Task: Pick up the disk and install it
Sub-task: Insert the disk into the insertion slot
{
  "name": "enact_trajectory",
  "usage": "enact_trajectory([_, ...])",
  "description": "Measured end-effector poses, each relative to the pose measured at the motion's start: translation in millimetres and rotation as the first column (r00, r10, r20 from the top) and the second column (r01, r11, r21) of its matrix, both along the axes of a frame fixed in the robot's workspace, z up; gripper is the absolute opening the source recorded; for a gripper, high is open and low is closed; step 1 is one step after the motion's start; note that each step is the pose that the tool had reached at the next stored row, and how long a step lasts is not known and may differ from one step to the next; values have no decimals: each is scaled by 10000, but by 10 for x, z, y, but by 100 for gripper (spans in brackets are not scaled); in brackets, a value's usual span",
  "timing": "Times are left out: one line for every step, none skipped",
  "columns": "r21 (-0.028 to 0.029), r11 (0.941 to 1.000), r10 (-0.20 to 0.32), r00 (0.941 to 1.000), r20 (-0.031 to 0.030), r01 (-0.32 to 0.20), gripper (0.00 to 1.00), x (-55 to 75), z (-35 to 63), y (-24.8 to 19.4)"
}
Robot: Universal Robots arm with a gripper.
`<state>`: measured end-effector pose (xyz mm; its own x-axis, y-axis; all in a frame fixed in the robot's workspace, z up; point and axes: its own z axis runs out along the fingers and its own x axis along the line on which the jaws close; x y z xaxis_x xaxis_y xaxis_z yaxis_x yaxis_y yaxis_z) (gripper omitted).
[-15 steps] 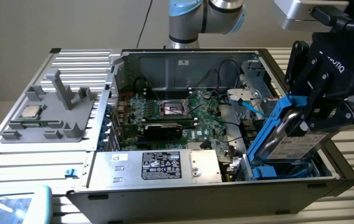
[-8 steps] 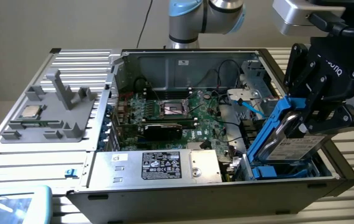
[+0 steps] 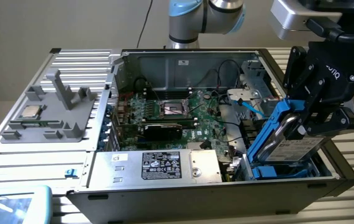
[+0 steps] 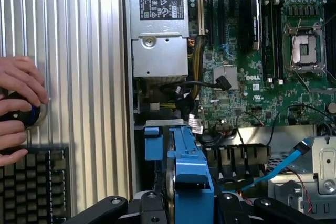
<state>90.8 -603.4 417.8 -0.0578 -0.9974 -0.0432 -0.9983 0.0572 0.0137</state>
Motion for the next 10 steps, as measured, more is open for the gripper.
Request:
enact_trajectory([1,10000,0,10000,3,0,37,0,-4,0])
enact_trajectory([1,10000,0,10000,5,0,37,0,-7,0])
enact_trajectory([0,10000,0,10000,6,0,37,0,-8,0])
enact_trajectory([-1,10000,0,10000,8,0,37,0,-9,-1])
enact_trajectory([0,10000,1,10000,10,-1,37,0,-10,-1])
enact_trajectory([3,10000,1,10000,12,-1,37,0,-12,-2])
enact_trajectory([5,10000,2,10000,14,-2,37,0,-13,-3])
enact_trajectory([3,10000,2,10000,18,-2,37,0,-14,-3])
enact_trajectory([2,10000,3,10000,23,-3,37,0,-15,-3])
enact_trajectory([2,10000,6,10000,28,-6,37,0,-16,-3])
